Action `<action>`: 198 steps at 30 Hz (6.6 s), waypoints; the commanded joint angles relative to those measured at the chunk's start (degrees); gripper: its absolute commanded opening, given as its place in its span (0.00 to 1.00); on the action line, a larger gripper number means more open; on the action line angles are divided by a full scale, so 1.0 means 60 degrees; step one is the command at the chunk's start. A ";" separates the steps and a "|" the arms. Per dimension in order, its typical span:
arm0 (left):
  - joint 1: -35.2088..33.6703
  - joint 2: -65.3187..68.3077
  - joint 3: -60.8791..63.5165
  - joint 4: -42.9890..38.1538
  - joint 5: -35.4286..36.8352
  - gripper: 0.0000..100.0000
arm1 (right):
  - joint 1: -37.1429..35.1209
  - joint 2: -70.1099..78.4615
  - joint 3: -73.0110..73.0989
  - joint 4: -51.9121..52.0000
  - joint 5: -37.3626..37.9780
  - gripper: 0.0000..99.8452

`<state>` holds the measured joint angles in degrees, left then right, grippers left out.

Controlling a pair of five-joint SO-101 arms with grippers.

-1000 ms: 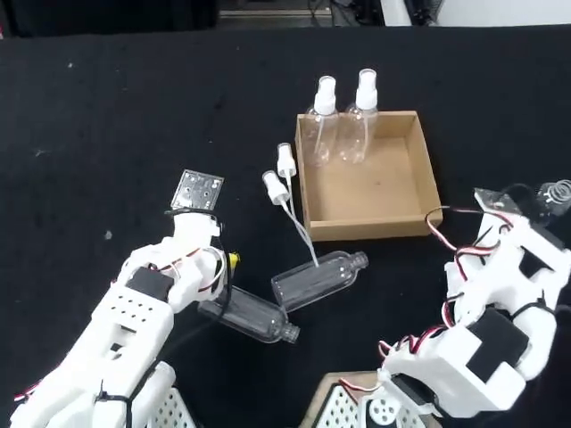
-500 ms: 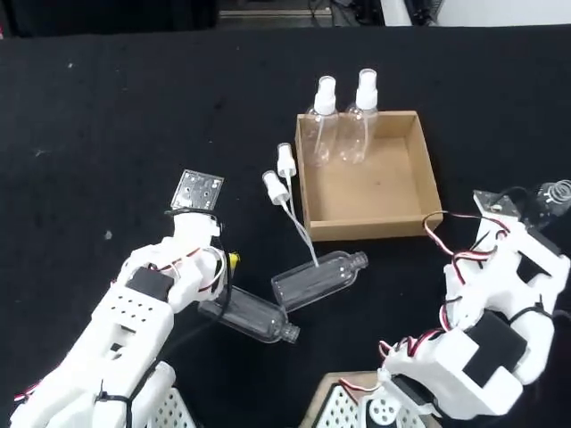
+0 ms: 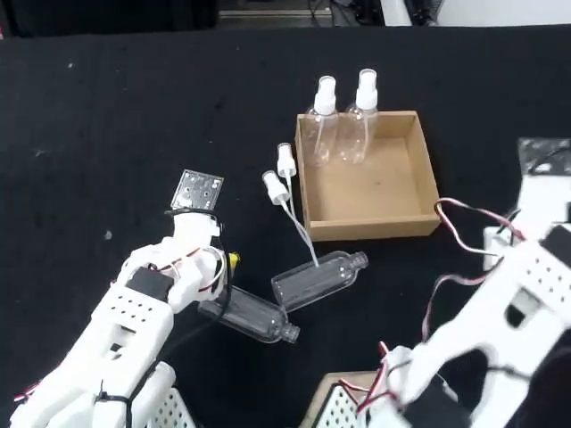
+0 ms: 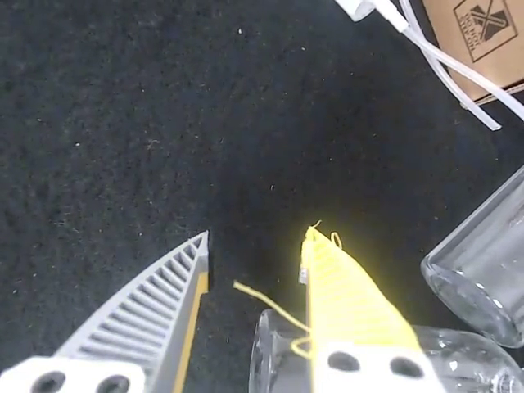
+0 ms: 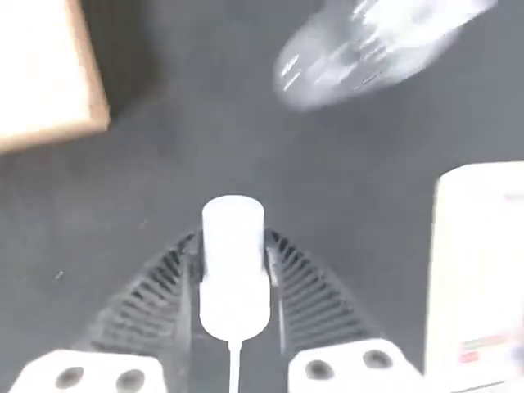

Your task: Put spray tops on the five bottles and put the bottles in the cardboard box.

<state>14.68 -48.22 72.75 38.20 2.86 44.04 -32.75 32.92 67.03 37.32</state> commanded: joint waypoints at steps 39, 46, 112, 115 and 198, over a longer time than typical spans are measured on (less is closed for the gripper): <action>0.0007 -0.0190 -0.0125 0.0015 -0.0088 0.18 | -0.0103 0.2103 -0.1985 -1.0462 -0.4557 0.01; 0.0007 -0.0190 -0.0125 -0.0015 -0.0088 0.18 | -0.0088 0.2176 -0.1692 -1.0476 -0.4557 0.01; 0.0007 -0.0190 -0.0125 0.0029 -0.0088 0.18 | 0.0103 0.2938 0.2733 -1.5165 -0.4850 0.01; 0.0007 -0.0190 -0.0125 0.0015 -0.0088 0.18 | 0.0264 0.2923 0.2733 -1.5150 -0.4894 0.01; 0.0007 -0.0190 -0.0139 0.0044 -0.0088 0.18 | -0.0425 0.4755 0.4725 -1.6234 -0.5963 0.36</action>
<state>14.68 -48.22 72.75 38.20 2.86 42.11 -4.09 61.67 -28.70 2.07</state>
